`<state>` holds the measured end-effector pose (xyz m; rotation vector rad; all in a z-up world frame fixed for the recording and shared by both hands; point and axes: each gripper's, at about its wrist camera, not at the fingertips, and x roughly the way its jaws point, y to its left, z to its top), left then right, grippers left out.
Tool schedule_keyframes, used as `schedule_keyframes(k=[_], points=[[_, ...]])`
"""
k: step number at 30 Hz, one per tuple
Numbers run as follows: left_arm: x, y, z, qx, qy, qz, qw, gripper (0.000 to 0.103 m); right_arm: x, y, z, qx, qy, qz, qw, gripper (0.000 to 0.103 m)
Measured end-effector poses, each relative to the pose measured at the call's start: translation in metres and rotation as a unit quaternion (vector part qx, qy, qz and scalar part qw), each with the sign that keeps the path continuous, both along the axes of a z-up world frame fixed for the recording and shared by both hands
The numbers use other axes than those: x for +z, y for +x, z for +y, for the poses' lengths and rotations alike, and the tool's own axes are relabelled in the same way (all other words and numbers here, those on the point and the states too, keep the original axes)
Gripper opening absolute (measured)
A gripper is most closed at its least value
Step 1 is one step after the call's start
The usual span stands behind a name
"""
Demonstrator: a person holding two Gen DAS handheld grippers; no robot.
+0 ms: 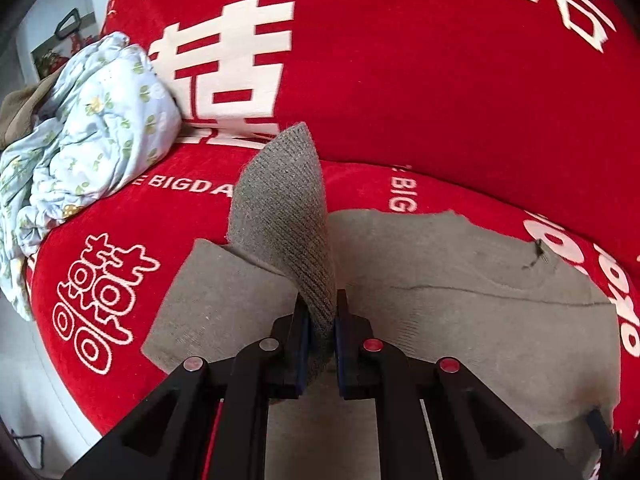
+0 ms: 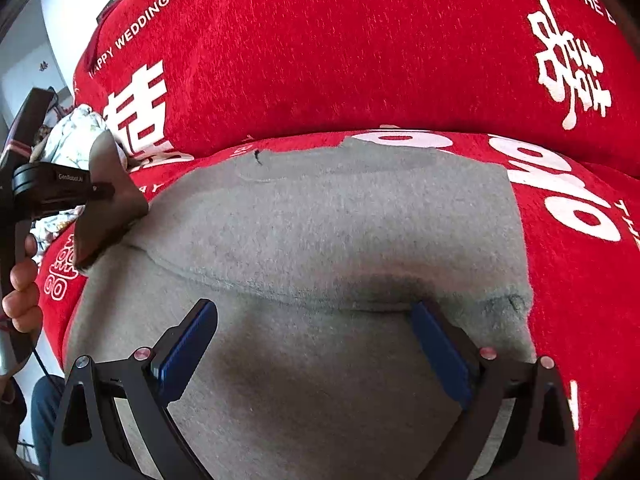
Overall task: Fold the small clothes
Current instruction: 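Carry the held sleeve across the sweater body with the left tool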
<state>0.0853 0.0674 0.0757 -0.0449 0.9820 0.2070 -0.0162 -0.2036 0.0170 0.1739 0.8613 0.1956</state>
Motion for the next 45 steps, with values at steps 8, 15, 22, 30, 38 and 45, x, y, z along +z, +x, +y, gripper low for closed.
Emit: schedule_keyframes(k=[8,15,22,30,38,45], points=[[0.001,0.0,-0.023,-0.015,0.001,0.002,0.9999,0.011,-0.001,-0.003,-0.007,-0.002,-0.002,0.004,1.0,0.099],[0.001,0.003,-0.039,-0.023,-0.008,0.007,0.9997,0.011,-0.001,-0.005,-0.011,0.0,-0.016,0.01,1.0,0.099],[-0.002,0.005,-0.064,-0.034,-0.017,0.012,0.9992,0.011,0.001,-0.009,-0.023,-0.005,-0.023,0.015,1.0,0.099],[-0.004,0.005,-0.091,-0.045,-0.02,0.016,0.9986,0.011,0.006,-0.01,-0.033,-0.011,-0.018,0.015,1.0,0.099],[0.0,0.003,-0.118,-0.062,-0.026,0.016,0.9976,0.011,0.012,-0.012,-0.04,-0.013,-0.015,0.013,1.0,0.099],[0.004,0.002,-0.141,-0.08,-0.03,0.014,0.9963,0.011,0.018,-0.014,-0.052,-0.025,-0.017,0.01,1.0,0.099]])
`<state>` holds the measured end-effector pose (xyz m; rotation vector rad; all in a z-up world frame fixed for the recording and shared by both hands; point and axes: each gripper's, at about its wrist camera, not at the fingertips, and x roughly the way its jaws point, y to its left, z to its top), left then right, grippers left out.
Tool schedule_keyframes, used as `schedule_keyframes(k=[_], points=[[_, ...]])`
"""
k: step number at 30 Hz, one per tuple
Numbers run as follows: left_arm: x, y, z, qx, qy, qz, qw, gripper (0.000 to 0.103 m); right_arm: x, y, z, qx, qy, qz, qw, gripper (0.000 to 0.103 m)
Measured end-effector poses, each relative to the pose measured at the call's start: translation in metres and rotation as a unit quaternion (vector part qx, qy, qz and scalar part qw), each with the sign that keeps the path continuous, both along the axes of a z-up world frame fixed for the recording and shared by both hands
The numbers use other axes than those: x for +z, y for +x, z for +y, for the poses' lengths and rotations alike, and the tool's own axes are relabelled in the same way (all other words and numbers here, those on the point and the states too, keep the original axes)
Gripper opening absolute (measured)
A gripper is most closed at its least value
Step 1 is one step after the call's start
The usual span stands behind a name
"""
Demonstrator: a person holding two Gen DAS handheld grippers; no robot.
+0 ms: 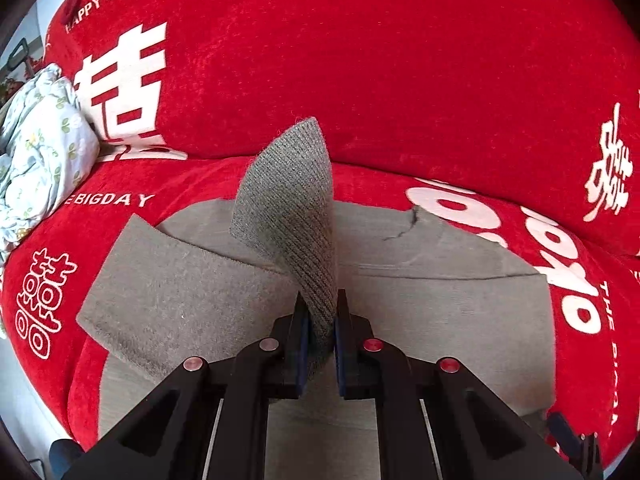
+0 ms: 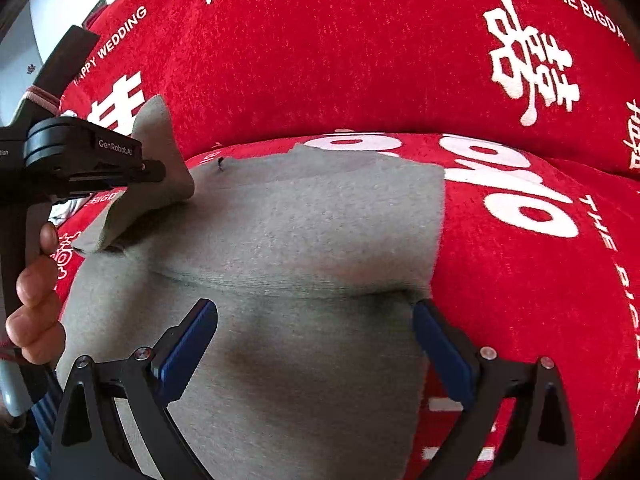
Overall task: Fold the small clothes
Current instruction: 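Carry the held sleeve across the sweater body with the left tool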
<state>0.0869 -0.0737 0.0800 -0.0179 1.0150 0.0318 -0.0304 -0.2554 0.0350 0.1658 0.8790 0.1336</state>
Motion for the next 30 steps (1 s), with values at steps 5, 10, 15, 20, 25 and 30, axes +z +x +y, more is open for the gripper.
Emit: schedule_keyframes(k=[5,10,15,20,25,30], points=[[0.004,-0.003,-0.02,-0.017,-0.005,-0.002,0.9998,0.011,0.004,-0.001,-0.012,-0.009,0.004,-0.003,1.0,0.099],[0.002,-0.006,-0.041,-0.033,-0.006,0.0,0.9994,0.011,0.005,-0.001,-0.026,-0.02,0.008,0.003,1.0,0.099],[-0.003,-0.008,-0.061,-0.048,-0.007,0.007,0.9988,0.011,0.005,-0.001,-0.047,-0.043,0.02,0.008,0.999,0.099],[-0.012,-0.009,-0.076,-0.058,-0.006,0.014,0.9982,0.011,0.004,-0.001,-0.062,-0.064,0.033,0.011,0.997,0.099],[-0.023,-0.008,-0.085,-0.066,-0.01,0.025,0.9974,0.011,0.0,-0.001,-0.068,-0.073,0.039,0.013,0.996,0.099],[-0.033,-0.006,-0.087,-0.074,-0.029,0.036,0.9962,0.011,-0.003,0.001,-0.068,-0.073,0.037,0.017,0.997,0.099]])
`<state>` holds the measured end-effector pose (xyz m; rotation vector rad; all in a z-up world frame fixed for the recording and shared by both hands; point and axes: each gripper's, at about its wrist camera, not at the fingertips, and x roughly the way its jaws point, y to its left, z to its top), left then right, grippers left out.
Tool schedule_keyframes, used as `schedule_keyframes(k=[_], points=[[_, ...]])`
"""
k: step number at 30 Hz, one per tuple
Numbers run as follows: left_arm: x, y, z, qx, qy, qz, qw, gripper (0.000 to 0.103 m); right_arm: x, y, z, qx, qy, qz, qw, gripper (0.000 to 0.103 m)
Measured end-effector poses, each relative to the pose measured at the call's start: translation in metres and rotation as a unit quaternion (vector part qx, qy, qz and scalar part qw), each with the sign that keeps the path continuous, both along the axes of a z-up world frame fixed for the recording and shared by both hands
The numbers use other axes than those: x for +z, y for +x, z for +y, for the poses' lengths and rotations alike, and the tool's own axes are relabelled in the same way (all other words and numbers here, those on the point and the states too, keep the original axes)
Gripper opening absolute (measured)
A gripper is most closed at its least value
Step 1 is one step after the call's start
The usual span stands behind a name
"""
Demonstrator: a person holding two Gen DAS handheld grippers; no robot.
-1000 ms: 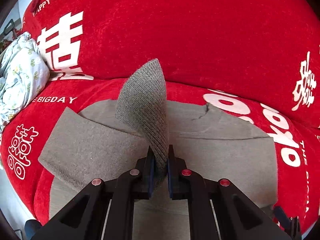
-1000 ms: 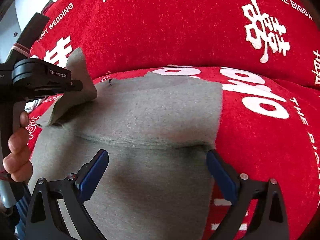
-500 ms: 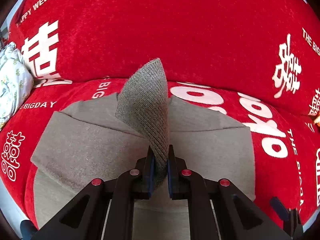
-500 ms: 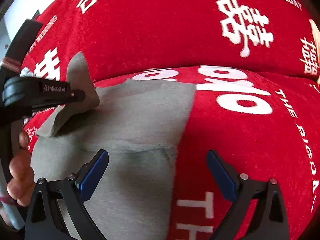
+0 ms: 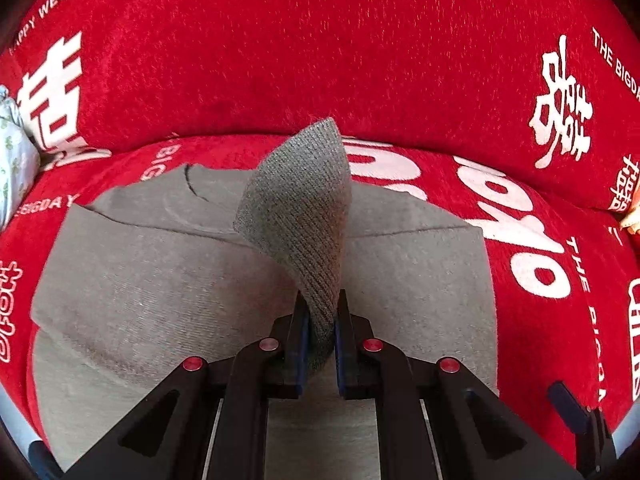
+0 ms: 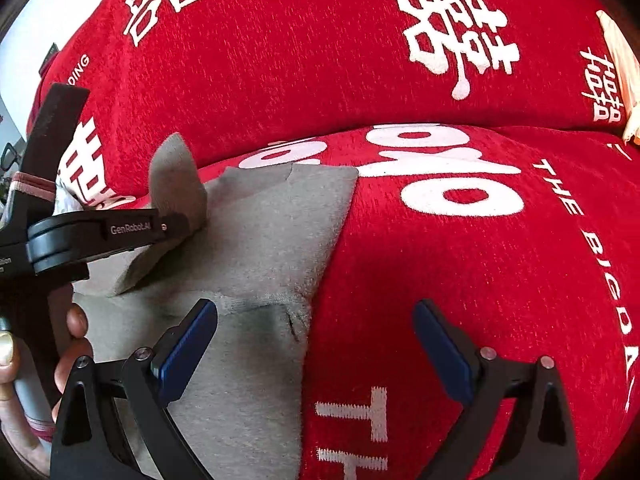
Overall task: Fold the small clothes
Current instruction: 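Carry the held sleeve across the sweater body with the left tool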
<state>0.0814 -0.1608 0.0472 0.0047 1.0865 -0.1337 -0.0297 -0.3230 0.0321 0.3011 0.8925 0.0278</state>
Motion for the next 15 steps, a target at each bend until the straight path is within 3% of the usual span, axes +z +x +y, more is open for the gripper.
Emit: schedule_keyframes(k=[12,13,15], points=[[-0.024,-0.003,-0.007,-0.017,-0.025,0.017,0.9994,0.012,-0.002,0.0,-0.009,-0.011,0.004,0.006,1.0,0.099],[-0.024,-0.004,-0.008,-0.018,-0.023,0.013,0.9995,0.015,-0.002,0.0,-0.01,-0.012,0.005,0.006,1.0,0.099],[-0.024,-0.006,-0.009,-0.03,-0.046,0.016,0.9983,0.052,-0.002,0.001,-0.012,-0.014,0.006,0.007,1.0,0.099]])
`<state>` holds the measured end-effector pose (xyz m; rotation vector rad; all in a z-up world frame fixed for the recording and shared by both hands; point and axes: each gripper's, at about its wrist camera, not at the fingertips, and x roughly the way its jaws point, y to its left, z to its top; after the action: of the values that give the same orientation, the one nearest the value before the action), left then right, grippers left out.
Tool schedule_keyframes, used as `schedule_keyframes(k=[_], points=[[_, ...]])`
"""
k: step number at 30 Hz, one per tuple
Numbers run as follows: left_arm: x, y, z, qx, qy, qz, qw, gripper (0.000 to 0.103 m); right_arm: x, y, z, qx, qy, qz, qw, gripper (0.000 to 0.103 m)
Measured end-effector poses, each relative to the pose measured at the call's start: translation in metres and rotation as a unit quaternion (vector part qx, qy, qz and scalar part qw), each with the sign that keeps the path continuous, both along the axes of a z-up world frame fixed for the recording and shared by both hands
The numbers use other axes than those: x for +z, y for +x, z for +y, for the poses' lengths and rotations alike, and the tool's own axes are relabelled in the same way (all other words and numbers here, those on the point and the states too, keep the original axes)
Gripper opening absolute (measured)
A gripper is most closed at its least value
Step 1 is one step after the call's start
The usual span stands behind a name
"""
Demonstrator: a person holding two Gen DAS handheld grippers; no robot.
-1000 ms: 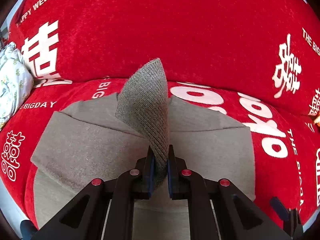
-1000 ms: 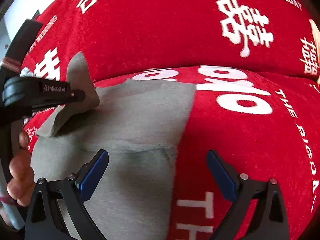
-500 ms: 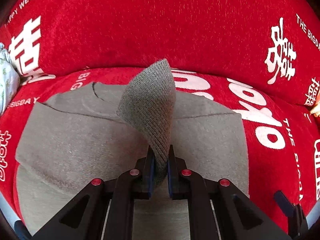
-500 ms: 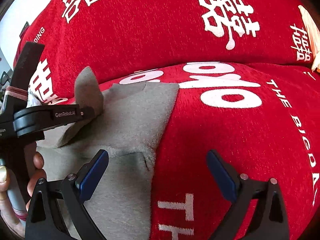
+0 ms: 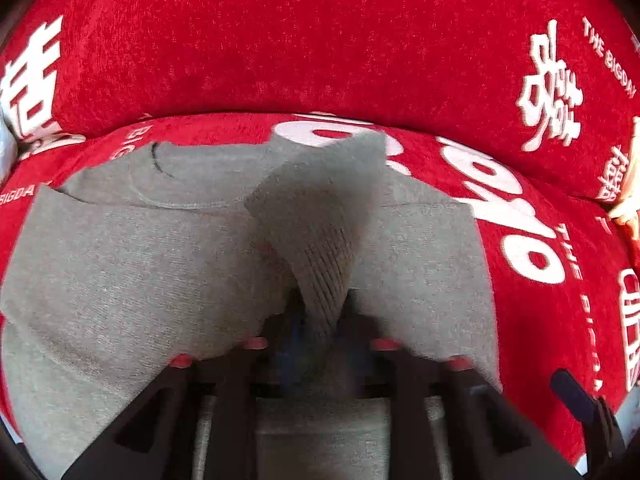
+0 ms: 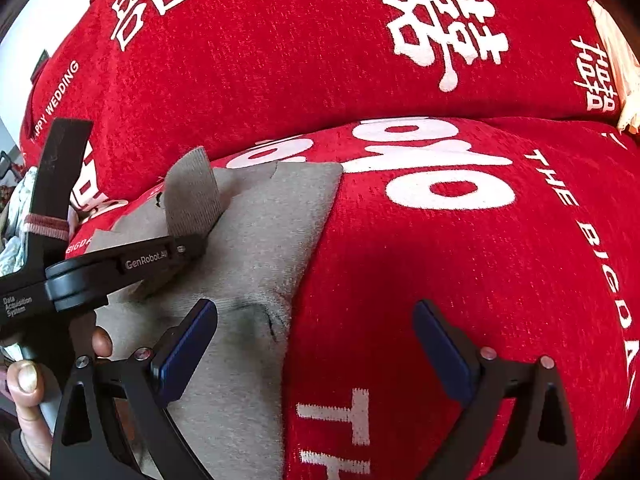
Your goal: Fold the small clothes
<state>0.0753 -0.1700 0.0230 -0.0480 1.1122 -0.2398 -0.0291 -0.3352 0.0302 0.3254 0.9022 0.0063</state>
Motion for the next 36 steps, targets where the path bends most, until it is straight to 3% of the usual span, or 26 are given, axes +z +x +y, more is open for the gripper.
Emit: schedule_keyframes(k=[1,2,5,10,13,17,20,23,26,31,36], points=[[0.001,-0.001,-0.001,-0.005,-0.008,0.0,1.0,0.083,0.0,0.0,-0.001,-0.001,0.001,0.0,1.0,0.099],[0.005,-0.005,-0.002,0.0,-0.003,-0.014,0.9999,0.094,0.0,0.0,-0.002,-0.002,0.001,0.001,1.0,0.099],[0.013,-0.013,-0.004,-0.012,0.007,-0.04,0.9991,0.094,0.0,0.0,-0.006,-0.007,0.004,0.001,1.0,0.099],[0.036,-0.017,0.015,-0.028,-0.026,-0.071,0.9967,0.094,0.001,-0.001,-0.015,-0.02,0.013,0.0,1.0,0.099],[0.037,0.0,0.037,0.022,-0.012,-0.067,0.9975,0.094,0.0,-0.001,-0.017,-0.025,0.018,0.0,1.0,0.099],[0.009,0.02,0.06,0.098,0.063,-0.015,0.9931,0.094,0.001,-0.001,-0.018,-0.026,0.019,0.0,0.999,0.099],[-0.007,0.009,0.043,0.067,0.08,-0.004,0.9945,0.094,0.001,-0.001,-0.017,-0.026,0.018,-0.001,0.999,0.099],[-0.011,-0.016,0.011,0.013,0.106,-0.038,0.9936,0.094,0.001,-0.001,-0.018,-0.029,0.016,0.0,0.999,0.099],[-0.006,-0.027,-0.002,-0.031,0.095,-0.041,0.9942,0.094,0.001,-0.001,-0.021,-0.036,0.011,0.001,0.999,0.099],[0.008,-0.026,0.039,-0.022,0.056,-0.045,0.9972,0.094,0.009,-0.001,-0.019,-0.051,-0.001,-0.022,0.998,0.099],[0.014,-0.021,0.103,0.035,0.095,-0.077,0.9919,0.094,0.02,0.011,0.021,-0.008,0.002,-0.066,0.998,0.099]])
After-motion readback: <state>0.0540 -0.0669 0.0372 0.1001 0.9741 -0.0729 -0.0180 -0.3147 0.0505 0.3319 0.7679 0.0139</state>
